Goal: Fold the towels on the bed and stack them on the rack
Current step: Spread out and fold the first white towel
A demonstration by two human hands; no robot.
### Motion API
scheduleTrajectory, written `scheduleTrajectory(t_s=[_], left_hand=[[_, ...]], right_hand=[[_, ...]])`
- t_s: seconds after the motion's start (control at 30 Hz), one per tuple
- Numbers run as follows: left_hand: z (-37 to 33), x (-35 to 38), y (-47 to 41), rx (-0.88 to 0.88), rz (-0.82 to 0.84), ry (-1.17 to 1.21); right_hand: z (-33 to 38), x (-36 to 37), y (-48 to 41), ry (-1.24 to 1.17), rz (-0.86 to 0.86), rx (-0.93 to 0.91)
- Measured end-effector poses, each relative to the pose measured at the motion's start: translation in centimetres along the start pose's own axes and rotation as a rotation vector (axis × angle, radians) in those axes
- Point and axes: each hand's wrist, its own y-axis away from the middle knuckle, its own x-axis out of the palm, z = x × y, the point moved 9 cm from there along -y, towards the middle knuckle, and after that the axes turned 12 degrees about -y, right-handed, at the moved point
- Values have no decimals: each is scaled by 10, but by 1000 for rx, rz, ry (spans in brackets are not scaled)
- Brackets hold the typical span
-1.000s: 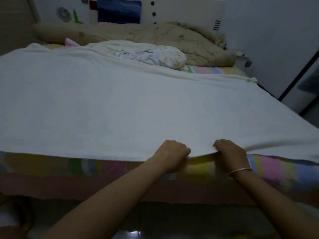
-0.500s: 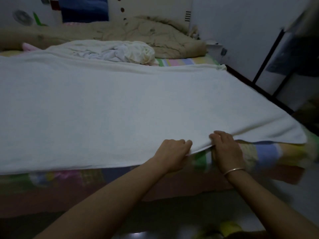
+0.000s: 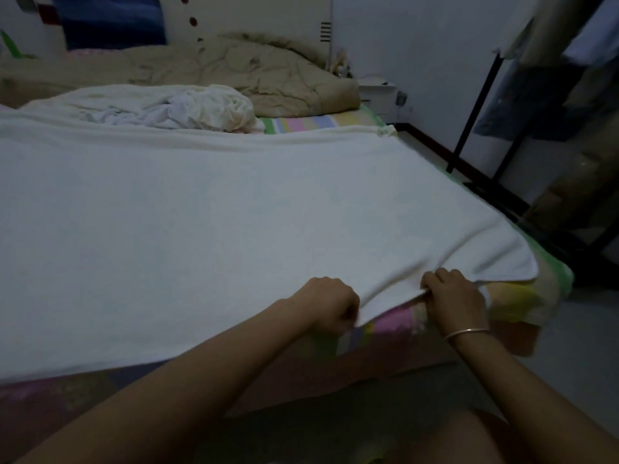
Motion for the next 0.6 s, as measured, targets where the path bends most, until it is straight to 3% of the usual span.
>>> scheduleTrajectory(t_s=[0.13,0.23,0.33,0.43,0.5,0.6], left_hand=[[-17,12,-5,52,95,19],[-17,10,-15,-6,28,82],[-20,-3,-30,-58,-126,122],[-27,-13,-49,-94,-248,133],[-31,-18,-65,-88,-283,155],[-36,-26,-88,-82,-304,188]], right_hand=[[-14,-4,25,-32,-15,-31],[-35,-4,27,-308,-51,71],[-78,-19,24,-639,-284,391],[-126,-30,34,-671,-518,776],[-152,-17,40,-691,-500,1045],[-169,-3,39,-752,-431,1200]])
